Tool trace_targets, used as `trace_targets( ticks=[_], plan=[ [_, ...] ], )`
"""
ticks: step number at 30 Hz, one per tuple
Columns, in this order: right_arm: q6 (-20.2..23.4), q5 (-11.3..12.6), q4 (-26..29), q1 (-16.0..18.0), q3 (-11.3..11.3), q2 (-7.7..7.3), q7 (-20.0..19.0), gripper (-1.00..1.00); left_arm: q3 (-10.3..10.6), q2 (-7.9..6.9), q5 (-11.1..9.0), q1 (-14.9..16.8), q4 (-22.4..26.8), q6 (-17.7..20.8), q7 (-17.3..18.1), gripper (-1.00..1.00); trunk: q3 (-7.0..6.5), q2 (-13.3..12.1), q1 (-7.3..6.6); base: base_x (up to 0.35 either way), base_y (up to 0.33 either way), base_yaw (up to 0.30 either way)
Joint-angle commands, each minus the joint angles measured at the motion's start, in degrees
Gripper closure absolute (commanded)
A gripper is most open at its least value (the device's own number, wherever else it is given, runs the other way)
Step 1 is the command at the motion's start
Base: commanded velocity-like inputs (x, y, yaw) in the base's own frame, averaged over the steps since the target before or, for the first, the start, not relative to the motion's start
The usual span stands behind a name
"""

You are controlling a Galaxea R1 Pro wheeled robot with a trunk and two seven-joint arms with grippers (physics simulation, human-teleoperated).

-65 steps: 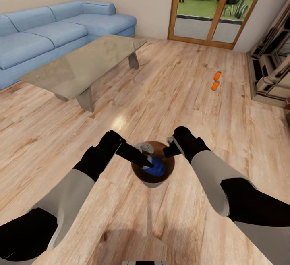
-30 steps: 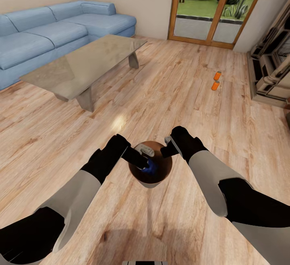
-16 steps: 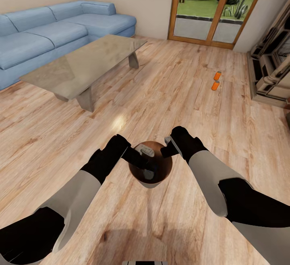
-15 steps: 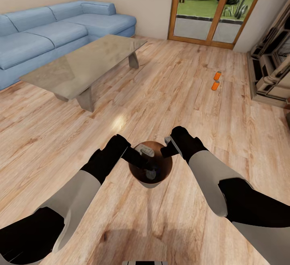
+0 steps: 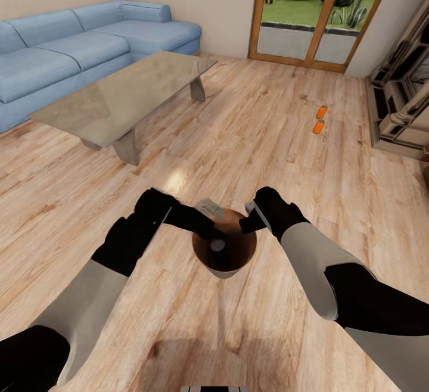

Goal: Put the three can of soda from the living room inside the tash can in the kitchen.

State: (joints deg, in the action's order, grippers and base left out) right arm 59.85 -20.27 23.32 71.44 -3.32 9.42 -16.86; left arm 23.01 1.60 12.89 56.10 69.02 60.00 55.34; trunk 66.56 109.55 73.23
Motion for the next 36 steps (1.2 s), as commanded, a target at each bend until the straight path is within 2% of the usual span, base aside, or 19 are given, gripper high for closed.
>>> trace_targets(
  ticks=[1,2,3,4,6,7,8,9,11,15,18,19,21,26,27,29,33,34,36],
  plan=[
    [0.15,1.38,-0.01,0.01,0.21,-0.03,-0.19,1.00,-0.09,-2.72,0.00,-0.53,4.13,0.00,3.52,-1.00,0.00,0.00,0.00,0.000,0.000,0.000],
    [0.15,1.38,-0.02,0.01,0.25,-0.06,-0.19,1.00,-0.66,-5.63,-0.10,-0.85,7.33,0.00,6.65,-1.00,0.00,0.00,0.00,0.000,0.000,0.000],
    [0.15,1.38,-0.02,0.01,0.28,-0.07,-0.19,1.00,-1.49,-7.13,-0.17,-0.97,8.56,0.00,8.12,-1.00,0.00,0.00,0.00,0.000,0.000,0.000],
    [0.15,1.38,-0.02,0.01,0.38,-0.10,-0.19,1.00,-4.73,-9.93,-0.27,-1.13,10.39,0.00,10.99,-1.00,0.00,0.00,0.00,0.000,0.000,0.000],
    [0.15,1.38,-0.03,0.01,0.46,-0.13,-0.22,1.00,-9.90,-12.29,-0.35,-1.24,11.56,0.00,13.89,-1.00,0.00,0.00,0.00,0.000,0.000,0.000],
    [0.15,1.38,-0.03,0.01,0.51,-0.34,-0.24,1.00,-16.02,-14.14,-0.23,-1.31,12.23,0.00,16.62,-1.00,0.00,0.00,0.00,0.000,0.000,0.000],
    [0.15,1.38,-0.03,0.01,0.52,-0.57,-0.27,1.00,-19.11,-14.92,-0.07,-1.33,12.42,0.00,17.82,-1.00,0.00,0.00,0.00,0.000,0.000,0.000],
    [0.15,1.39,-0.03,0.00,0.56,-1.86,-0.47,1.00,-27.13,-17.15,0.34,-1.38,12.70,0.00,20.33,-1.00,0.00,0.00,0.00,0.000,0.000,0.000],
    [0.15,1.43,-0.03,-0.04,0.57,-3.69,-0.80,1.00,-31.85,-19.12,0.79,-1.50,12.84,0.00,21.54,-1.00,0.00,0.00,0.00,0.000,0.000,0.000],
    [0.15,1.45,-0.03,-0.06,0.65,-6.87,-1.10,1.00,-35.18,-20.56,2.62,-3.82,12.85,0.00,21.49,-1.00,0.00,0.00,0.00,0.000,0.000,0.000],
    [0.15,1.45,-0.03,-0.07,0.55,-10.74,-1.26,1.00,-36.43,-20.67,8.91,-7.86,12.46,-0.31,15.68,-1.00,0.00,0.00,0.00,0.000,0.000,0.000],
    [0.15,1.45,-0.03,-0.09,0.54,-11.35,-1.31,1.00,-36.53,-20.58,9.83,-8.68,12.23,-0.96,14.41,-1.00,0.00,0.00,0.00,0.000,0.000,0.000],
    [0.15,1.45,0.07,-0.14,0.45,-15.61,-3.16,1.00,-36.73,-18.16,12.55,-13.00,9.18,-5.60,5.82,-1.00,0.00,0.00,0.00,0.000,0.000,0.000],
    [0.15,1.37,0.18,-0.16,0.32,-21.07,-8.74,1.00,-36.74,-14.02,13.24,-15.36,5.75,-10.10,-2.77,-1.00,0.00,0.00,0.00,0.000,0.000,0.000],
    [0.15,1.14,0.18,-0.18,0.27,-23.91,-11.30,1.00,-36.76,-11.96,13.41,-16.94,4.67,-12.97,-6.11,-1.00,0.00,0.00,0.00,0.000,0.000,0.000],
    [0.15,1.04,0.19,-0.25,0.25,-26.02,-12.35,1.00,-36.79,-10.83,13.36,-18.28,2.85,-15.91,-7.66,-1.00,0.00,0.00,0.00,0.000,0.000,0.000],
    [-3.32,1.19,0.13,-1.82,0.35,-27.73,-13.08,1.00,-36.89,-10.02,13.03,-19.27,-1.12,-20.59,-9.45,-1.00,0.00,0.00,0.00,0.000,0.000,0.000],
    [-4.55,1.24,0.14,-3.41,0.38,-28.10,-13.52,1.00,-36.95,-9.12,12.78,-20.33,-2.75,-23.55,-10.81,-1.00,0.00,0.00,0.00,0.000,0.000,0.000],
    [-5.03,1.26,0.17,-4.37,0.36,-28.16,-13.72,1.00,-37.05,-8.30,12.68,-21.43,-3.40,-25.81,-11.43,-1.00,0.00,0.00,0.00,0.016,0.000,0.000]
  ],
)
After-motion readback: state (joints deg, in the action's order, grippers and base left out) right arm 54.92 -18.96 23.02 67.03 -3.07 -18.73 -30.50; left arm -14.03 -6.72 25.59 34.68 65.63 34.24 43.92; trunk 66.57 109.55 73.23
